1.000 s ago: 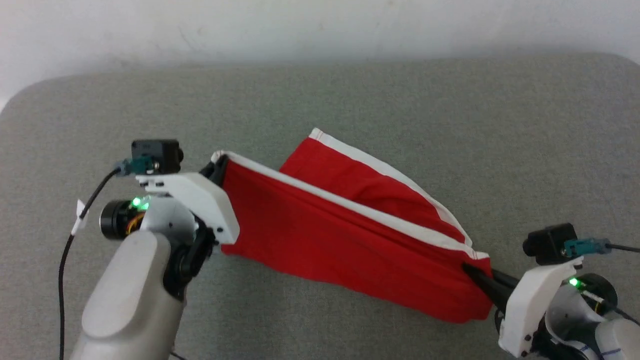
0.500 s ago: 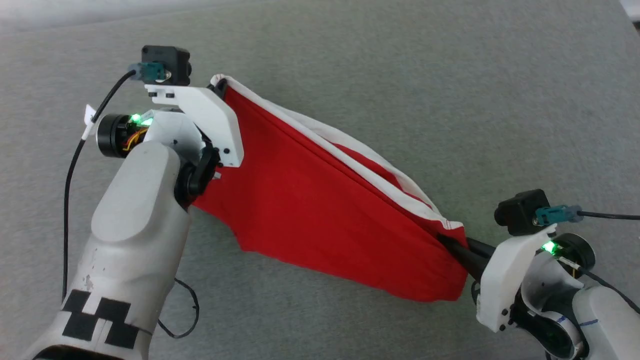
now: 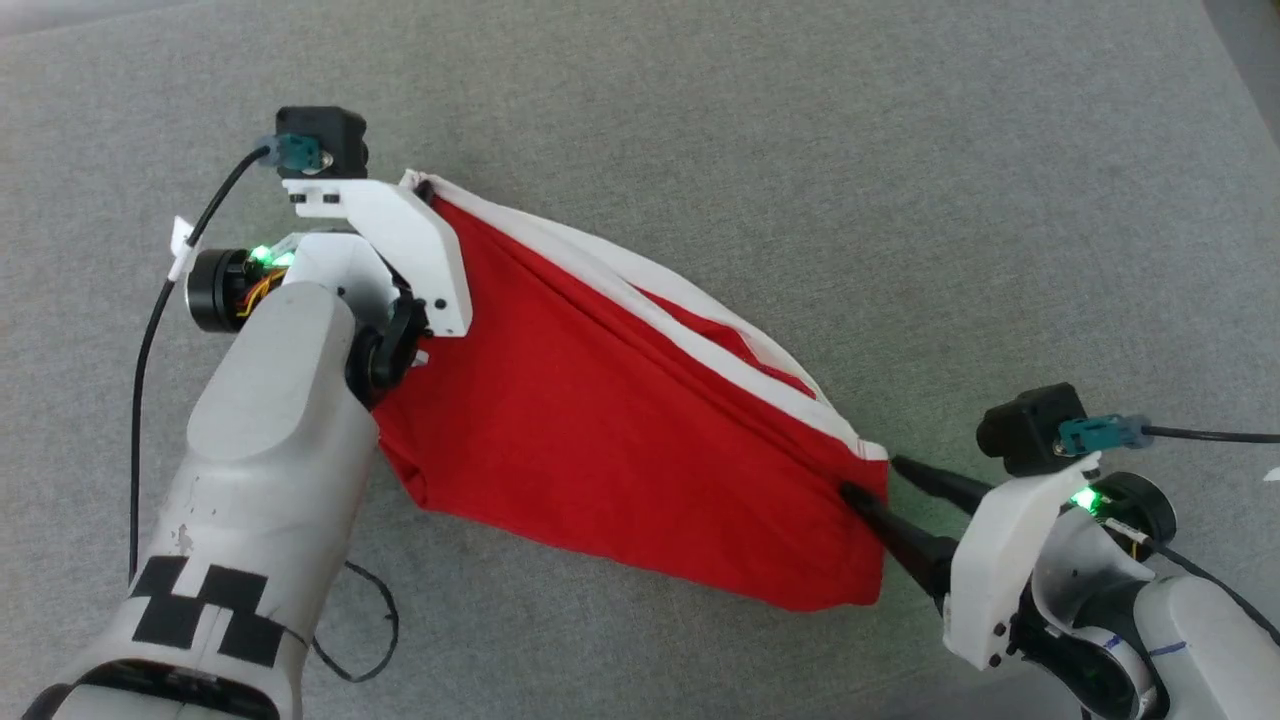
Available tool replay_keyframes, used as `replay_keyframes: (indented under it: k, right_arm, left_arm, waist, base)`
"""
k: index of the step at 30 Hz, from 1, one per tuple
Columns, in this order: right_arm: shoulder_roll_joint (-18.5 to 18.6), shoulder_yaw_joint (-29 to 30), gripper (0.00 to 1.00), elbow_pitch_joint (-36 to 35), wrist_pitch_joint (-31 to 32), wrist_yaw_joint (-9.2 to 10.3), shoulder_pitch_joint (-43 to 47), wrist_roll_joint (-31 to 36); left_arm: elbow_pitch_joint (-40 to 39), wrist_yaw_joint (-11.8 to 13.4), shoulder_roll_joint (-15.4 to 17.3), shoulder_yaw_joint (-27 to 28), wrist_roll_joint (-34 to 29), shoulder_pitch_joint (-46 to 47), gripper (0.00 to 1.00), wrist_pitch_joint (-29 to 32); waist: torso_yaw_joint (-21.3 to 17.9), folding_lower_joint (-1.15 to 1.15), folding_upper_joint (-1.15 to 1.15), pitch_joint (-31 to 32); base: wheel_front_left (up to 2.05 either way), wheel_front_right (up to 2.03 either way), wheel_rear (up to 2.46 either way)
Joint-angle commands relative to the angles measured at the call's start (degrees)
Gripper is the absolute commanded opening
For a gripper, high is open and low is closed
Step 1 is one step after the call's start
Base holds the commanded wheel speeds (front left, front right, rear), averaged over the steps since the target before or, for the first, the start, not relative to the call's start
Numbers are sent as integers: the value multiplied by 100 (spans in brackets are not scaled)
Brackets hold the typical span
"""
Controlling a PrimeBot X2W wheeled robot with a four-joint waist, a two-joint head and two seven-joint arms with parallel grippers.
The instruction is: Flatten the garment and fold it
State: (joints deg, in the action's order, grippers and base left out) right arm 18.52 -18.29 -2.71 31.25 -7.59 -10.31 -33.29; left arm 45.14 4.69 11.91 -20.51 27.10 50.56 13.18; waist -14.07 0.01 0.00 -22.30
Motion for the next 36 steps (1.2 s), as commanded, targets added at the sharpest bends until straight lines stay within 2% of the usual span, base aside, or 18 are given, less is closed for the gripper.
replay_keyframes:
  k: [1,5,10,14,17,19,23,27,31,36]
  right_arm:
    - [-20,54,100,-13,-14,10,7,-60]
    - [-80,253,100,-132,-160,10,153,31]
    - [-232,649,100,-424,-181,10,463,474]
    - [-412,1016,100,-750,81,10,815,1197]
    - [-595,1118,100,-1006,443,10,1145,1647]
    - [-750,1178,100,-1154,656,10,1340,1860]
    - [-1056,1313,100,-1268,1015,10,1631,2152]
    - [-1225,1368,100,-1098,1178,10,1658,2300]
    - [-1306,1562,100,-642,1218,10,1501,2407]
    - [-1349,1658,100,-14,1234,10,1295,2511]
  left_arm:
    - [93,36,1,41,22,82,100,-92]
    - [182,-14,-21,73,55,133,100,-404]
    - [76,-97,-3,224,157,56,100,-1082]
    - [-254,-217,140,220,70,-307,100,-1868]
    - [-677,-195,277,312,40,-768,100,-2480]
    - [-1013,-170,406,331,-50,-1136,100,-2673]
    - [-1976,69,535,548,-229,-2002,100,-2807]
    - [-3093,394,445,915,-382,-2978,100,-2815]
    - [-3645,495,379,988,-446,-3667,100,-2816]
    - [-4028,524,353,934,-553,-3990,100,-2817]
  waist:
    - [71,-1,0,68]
    - [232,-1,0,243]
    - [452,-1,0,568]
    - [598,-1,0,880]
    - [694,-1,0,1087]
    - [768,-1,0,1194]
    - [939,-1,0,1334]
    - [1099,-1,0,1376]
    - [1269,-1,0,1388]
    - [1472,-1,0,1380]
  base:
    - [0,0,0]
    - [0,0,0]
    - [0,0,0]
    - [0,0,0]
    - [0,0,0]
    - [0,0,0]
    - [0,0,0]
    - [0,0,0]
    - [0,0,0]
    - [0,0,0]
